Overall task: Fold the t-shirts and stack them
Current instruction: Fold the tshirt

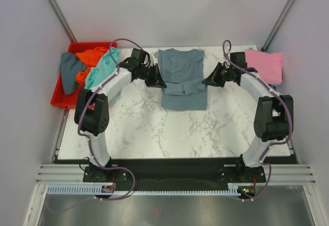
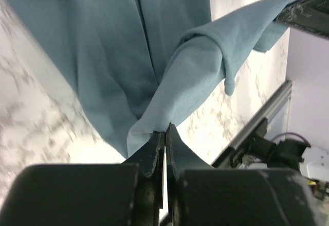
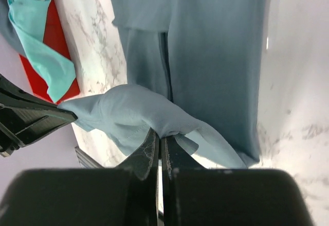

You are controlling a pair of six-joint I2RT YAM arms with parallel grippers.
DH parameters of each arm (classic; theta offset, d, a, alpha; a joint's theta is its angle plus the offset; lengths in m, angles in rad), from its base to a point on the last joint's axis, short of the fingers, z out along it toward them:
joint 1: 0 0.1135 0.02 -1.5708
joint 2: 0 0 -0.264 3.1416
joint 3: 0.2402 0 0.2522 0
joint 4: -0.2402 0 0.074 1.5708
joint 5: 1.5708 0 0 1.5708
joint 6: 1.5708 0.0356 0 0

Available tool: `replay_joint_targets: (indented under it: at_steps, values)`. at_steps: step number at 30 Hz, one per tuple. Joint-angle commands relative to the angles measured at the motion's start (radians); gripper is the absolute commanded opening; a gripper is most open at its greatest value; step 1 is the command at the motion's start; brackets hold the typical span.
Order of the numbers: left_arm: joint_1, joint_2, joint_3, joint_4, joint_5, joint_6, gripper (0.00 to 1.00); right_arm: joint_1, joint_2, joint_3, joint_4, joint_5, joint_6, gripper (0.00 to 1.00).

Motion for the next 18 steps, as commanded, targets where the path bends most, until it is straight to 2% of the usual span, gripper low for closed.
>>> replay_joint_targets:
  at_steps: [1, 8, 15, 17, 18]
  values:
    - [0.015, 0.108, 0.162, -0.018, -0.026, 0.1, 0.02, -0.008, 0.088, 0.106, 0.071, 0.018, -0.019, 0.0]
    - [0.021, 0.257, 0.304, 0.005, -0.064, 0.121, 0.02, -0.008, 0.298, 0.301, 0.102, 0.017, -0.028, 0.0]
    - [0.021, 0.331, 0.371, 0.025, -0.144, 0.149, 0.02, -0.011, 0.412, 0.433, 0.123, 0.017, -0.018, 0.0]
    - [0.021, 0.341, 0.39, 0.027, -0.174, 0.149, 0.07, -0.011, 0.433, 0.448, 0.135, 0.014, -0.018, 0.0]
    - [0.023, 0.346, 0.394, 0.024, -0.206, 0.16, 0.13, -0.009, 0.439, 0.451, 0.137, 0.014, -0.019, 0.0]
